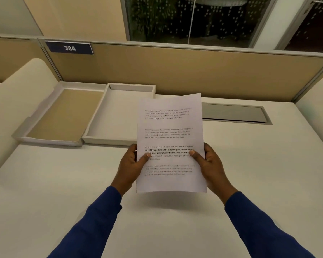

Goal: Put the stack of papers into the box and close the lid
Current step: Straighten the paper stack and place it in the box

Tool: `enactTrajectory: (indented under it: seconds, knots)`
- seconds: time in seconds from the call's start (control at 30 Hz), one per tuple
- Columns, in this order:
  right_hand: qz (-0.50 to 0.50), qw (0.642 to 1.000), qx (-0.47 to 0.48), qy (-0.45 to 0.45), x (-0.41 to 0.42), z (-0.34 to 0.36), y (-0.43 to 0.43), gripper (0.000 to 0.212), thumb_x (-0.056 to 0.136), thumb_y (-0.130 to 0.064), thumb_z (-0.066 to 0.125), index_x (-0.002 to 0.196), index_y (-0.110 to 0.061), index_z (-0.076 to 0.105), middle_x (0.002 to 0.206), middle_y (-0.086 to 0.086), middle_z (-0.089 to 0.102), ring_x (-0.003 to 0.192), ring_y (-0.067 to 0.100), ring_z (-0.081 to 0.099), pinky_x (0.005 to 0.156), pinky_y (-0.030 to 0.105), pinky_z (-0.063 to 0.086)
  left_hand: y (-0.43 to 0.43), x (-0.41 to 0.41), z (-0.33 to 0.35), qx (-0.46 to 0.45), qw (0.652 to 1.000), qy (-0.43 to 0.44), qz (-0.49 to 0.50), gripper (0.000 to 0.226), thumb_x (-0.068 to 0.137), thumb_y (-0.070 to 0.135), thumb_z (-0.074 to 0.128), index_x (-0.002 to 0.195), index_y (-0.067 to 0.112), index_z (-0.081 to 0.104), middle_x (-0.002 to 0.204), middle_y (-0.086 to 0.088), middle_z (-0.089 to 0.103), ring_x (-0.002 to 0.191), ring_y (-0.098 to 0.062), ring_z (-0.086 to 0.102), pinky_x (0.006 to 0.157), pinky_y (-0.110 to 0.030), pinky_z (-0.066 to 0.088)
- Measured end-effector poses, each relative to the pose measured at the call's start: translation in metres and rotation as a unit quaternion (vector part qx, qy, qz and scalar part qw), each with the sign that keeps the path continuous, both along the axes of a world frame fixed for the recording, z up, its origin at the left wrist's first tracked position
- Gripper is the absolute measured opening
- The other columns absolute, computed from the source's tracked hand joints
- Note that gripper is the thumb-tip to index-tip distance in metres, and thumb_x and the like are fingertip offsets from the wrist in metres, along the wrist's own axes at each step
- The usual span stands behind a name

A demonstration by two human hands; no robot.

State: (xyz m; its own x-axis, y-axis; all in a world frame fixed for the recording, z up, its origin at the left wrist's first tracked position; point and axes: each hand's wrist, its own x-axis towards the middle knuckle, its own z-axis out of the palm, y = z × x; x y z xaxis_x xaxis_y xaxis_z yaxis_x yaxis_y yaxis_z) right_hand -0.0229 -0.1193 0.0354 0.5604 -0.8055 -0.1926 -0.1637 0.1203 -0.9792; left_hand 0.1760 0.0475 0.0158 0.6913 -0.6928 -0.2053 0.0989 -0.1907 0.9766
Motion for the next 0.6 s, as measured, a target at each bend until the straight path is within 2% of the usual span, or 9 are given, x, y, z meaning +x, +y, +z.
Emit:
enactTrajectory:
  seconds: [0.1,0.2,0.27,0.47,0.53,0.6]
  knots:
    - [-0.012,0.999,0.051,-0.011,0.056,0.0,0.001,0.03,0.095,-0.027,0.07,0.125,-0.025,0.064,0.116,-0.002,0.077,0.1,0.023,0.076,0.085,0.045,0.063,0.001,0.057,0.008,0.011,0.997,0.079,-0.007,0.033,0.095,0.012,0.069,0.126,0.015,0.059,0.119,-0.004,0.077,0.103,-0.029,0.076,0.086,-0.045,0.063]
    - [-0.02,0.996,0.09,-0.01,0.107,-0.001,-0.002,0.031,0.095,-0.023,0.071,0.125,-0.021,0.064,0.119,0.002,0.076,0.103,0.027,0.075,0.089,0.049,0.062,0.002,0.107,0.013,0.048,0.992,0.118,-0.023,0.036,0.094,0.0,0.06,0.128,0.012,0.056,0.12,-0.006,0.074,0.099,-0.027,0.075,0.073,-0.033,0.062]
    - [-0.028,0.994,0.108,-0.006,0.14,-0.003,-0.007,0.029,0.096,-0.021,0.07,0.124,-0.019,0.065,0.119,0.003,0.076,0.102,0.028,0.075,0.09,0.05,0.061,0.003,0.135,0.013,0.082,0.989,0.122,-0.032,0.038,0.091,-0.002,0.058,0.127,0.013,0.056,0.12,-0.004,0.073,0.099,-0.025,0.073,0.068,-0.029,0.06]
    - [-0.032,0.987,0.16,0.012,0.223,-0.008,-0.026,0.02,0.096,-0.018,0.069,0.116,-0.018,0.066,0.115,0.005,0.076,0.097,0.028,0.076,0.08,0.046,0.064,-0.007,0.207,0.003,0.14,0.985,0.102,-0.02,0.037,0.088,0.004,0.062,0.124,0.014,0.057,0.119,-0.004,0.072,0.101,-0.024,0.069,0.068,-0.031,0.055]
    - [-0.024,0.986,0.165,0.026,0.246,-0.011,-0.031,0.026,0.096,-0.016,0.068,0.122,-0.013,0.064,0.12,0.008,0.074,0.102,0.032,0.074,0.087,0.051,0.062,-0.015,0.228,0.0,0.154,0.983,0.096,-0.013,0.035,0.086,0.003,0.061,0.118,0.014,0.058,0.118,-0.007,0.072,0.099,-0.027,0.07,0.064,-0.032,0.055]
    - [-0.019,0.985,0.165,0.043,0.267,-0.013,-0.037,0.033,0.097,-0.015,0.068,0.129,-0.008,0.061,0.124,0.012,0.072,0.108,0.036,0.071,0.094,0.056,0.058,-0.022,0.245,-0.004,0.16,0.983,0.09,-0.008,0.031,0.085,0.0,0.06,0.112,0.014,0.057,0.118,-0.01,0.071,0.101,-0.03,0.07,0.07,-0.037,0.059]
